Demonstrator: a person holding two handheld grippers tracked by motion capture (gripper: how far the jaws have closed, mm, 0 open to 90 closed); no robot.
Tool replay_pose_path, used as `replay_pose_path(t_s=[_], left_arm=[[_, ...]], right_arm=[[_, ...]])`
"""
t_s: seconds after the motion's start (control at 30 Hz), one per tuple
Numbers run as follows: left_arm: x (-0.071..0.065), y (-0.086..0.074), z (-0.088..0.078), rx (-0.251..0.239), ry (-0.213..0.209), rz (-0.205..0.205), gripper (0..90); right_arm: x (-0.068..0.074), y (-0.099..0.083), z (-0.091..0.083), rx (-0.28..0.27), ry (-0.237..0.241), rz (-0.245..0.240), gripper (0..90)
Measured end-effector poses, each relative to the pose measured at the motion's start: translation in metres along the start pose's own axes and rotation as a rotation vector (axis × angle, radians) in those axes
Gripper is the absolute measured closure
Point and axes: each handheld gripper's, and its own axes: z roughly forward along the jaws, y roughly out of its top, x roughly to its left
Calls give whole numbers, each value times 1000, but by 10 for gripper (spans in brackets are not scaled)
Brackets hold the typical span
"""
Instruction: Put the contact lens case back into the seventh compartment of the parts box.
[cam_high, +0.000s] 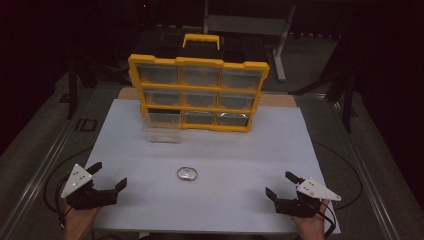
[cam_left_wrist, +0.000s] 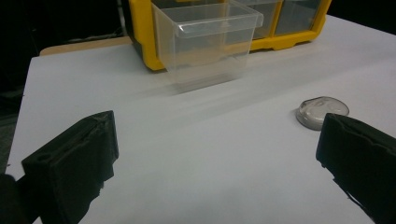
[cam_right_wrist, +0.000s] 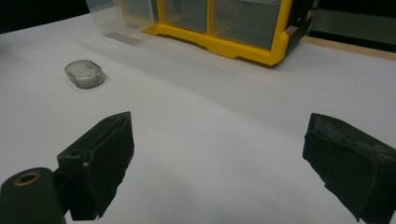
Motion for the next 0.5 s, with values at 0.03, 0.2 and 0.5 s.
replay_pose_path(t_s=[0.03, 0.2, 0.5], left_arm=[[0, 0, 0, 1, 0, 1, 0], [2, -1, 1, 6, -10, -12, 0], [2, 3, -1, 14, -4, -9, 0]], right_arm=[[0, 0, 0, -3, -6, 0, 89], [1, 0, 0, 6, -21, -2, 89], [-1, 1, -2, 3, -47, 38, 88]])
